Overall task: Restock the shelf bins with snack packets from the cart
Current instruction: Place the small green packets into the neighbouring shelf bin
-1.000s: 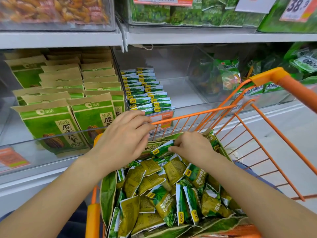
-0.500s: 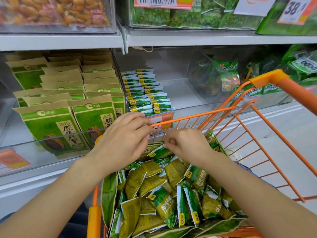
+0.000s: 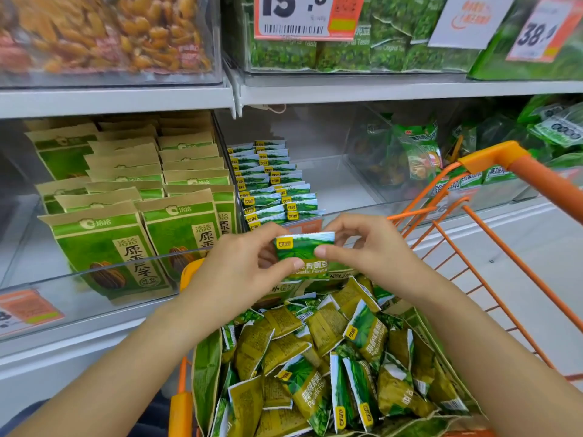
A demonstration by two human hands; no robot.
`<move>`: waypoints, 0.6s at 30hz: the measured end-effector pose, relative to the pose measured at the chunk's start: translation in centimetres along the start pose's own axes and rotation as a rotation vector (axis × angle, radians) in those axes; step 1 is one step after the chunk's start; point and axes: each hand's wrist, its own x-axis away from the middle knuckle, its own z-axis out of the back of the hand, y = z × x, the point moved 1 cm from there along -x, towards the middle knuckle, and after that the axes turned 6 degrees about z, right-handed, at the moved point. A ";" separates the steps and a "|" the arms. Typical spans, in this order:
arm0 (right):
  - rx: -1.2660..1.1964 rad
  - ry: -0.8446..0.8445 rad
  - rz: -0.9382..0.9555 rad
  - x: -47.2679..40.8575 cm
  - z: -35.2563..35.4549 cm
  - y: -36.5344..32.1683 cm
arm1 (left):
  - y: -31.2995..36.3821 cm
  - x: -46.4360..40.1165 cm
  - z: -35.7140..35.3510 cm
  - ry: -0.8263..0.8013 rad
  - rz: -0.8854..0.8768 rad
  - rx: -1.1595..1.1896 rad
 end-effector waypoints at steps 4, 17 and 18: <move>0.084 0.258 0.059 -2.1 3.2 -0.5 | -0.5 -0.3 -0.3 -0.017 -0.186 -0.389; 0.373 -0.316 -0.239 -10.2 3.6 4.5 | -2.4 -0.6 0.6 0.034 -0.341 -0.573; 0.419 -0.333 -0.240 -10.4 3.7 4.3 | -2.4 -0.6 0.6 0.025 -0.336 -0.566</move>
